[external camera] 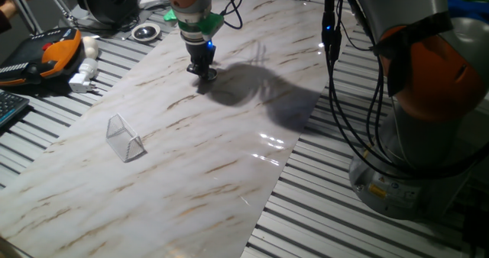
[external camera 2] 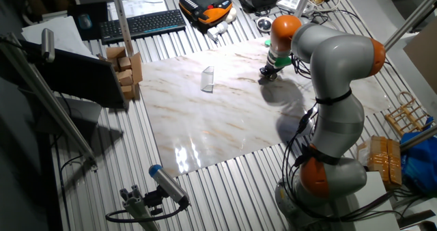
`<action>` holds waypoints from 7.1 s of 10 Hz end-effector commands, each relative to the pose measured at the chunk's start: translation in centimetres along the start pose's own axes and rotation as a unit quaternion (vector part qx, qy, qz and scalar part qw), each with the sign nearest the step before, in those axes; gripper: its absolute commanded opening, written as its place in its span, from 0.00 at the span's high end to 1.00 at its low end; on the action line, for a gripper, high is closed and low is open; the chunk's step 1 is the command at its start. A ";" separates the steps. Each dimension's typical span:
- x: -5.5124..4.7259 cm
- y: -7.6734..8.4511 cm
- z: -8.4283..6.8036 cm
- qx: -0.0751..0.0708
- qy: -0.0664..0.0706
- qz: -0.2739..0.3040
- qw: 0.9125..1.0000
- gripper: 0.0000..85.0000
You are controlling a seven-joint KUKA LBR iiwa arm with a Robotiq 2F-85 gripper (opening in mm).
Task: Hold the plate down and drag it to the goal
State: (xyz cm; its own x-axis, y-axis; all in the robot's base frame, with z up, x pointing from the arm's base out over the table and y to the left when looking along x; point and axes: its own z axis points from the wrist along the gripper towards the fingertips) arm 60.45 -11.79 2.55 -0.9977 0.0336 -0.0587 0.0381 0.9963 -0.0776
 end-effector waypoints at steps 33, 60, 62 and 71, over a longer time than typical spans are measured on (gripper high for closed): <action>0.8 4.3 -0.4 0.003 0.006 0.023 1.000 1.00; 0.9 7.9 -0.7 0.001 0.003 0.042 0.999 1.00; 0.9 8.0 -0.7 0.000 0.003 0.044 0.999 1.00; 0.9 8.1 -0.7 -0.003 0.003 0.044 0.999 1.00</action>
State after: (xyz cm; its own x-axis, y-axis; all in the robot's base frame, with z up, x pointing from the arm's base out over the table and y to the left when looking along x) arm 59.85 -3.66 2.58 -0.9909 0.1209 -0.0599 0.1248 0.9900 -0.0665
